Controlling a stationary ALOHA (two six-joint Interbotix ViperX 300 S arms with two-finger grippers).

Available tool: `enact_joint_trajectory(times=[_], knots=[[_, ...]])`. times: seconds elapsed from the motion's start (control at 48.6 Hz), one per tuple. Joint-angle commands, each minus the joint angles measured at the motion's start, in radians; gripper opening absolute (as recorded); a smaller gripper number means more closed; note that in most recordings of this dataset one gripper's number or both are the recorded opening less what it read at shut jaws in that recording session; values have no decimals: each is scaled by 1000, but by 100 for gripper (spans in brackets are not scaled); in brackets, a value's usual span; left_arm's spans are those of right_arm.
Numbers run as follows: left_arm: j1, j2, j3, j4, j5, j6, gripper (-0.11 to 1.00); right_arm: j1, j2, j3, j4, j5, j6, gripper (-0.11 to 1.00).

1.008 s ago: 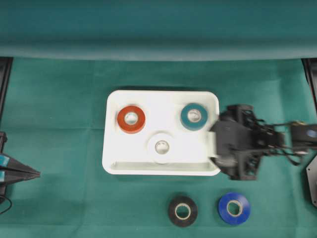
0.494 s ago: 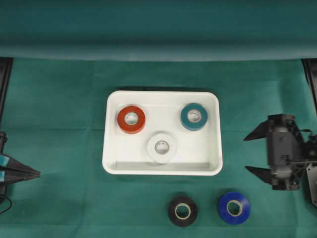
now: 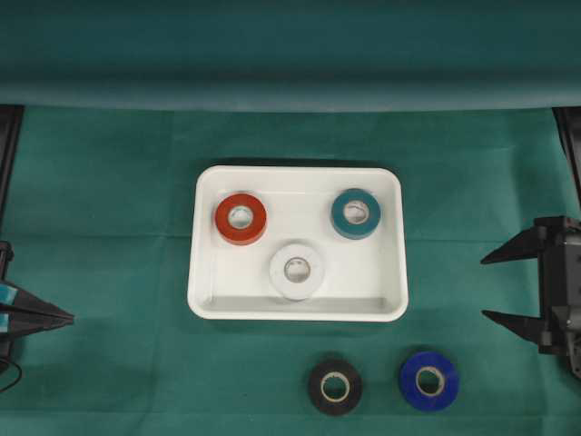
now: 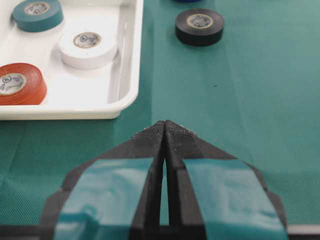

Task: Put the tape into the white case with the right arm.
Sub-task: 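Withdraw the right gripper to the right of the tray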

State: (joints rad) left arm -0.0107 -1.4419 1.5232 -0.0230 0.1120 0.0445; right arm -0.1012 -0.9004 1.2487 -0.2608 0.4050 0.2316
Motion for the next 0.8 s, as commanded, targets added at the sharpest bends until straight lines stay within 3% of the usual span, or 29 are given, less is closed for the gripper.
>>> enact_joint_trajectory(times=[0.0,0.226,0.576,0.781], knots=[[0,8,-12,-2,-11,2,0,3,-9,-8,3,-5,0,73],[0,8,-12,-2,-11,2,0,37,-11,-8,5,-9,0,73],[0,8,-12,-2,-11,2,0,250,-11,-9,6,-5,2,72],[2,8,-12,-2,-11,2,0,296,-6,-11,6,-3,3,72]])
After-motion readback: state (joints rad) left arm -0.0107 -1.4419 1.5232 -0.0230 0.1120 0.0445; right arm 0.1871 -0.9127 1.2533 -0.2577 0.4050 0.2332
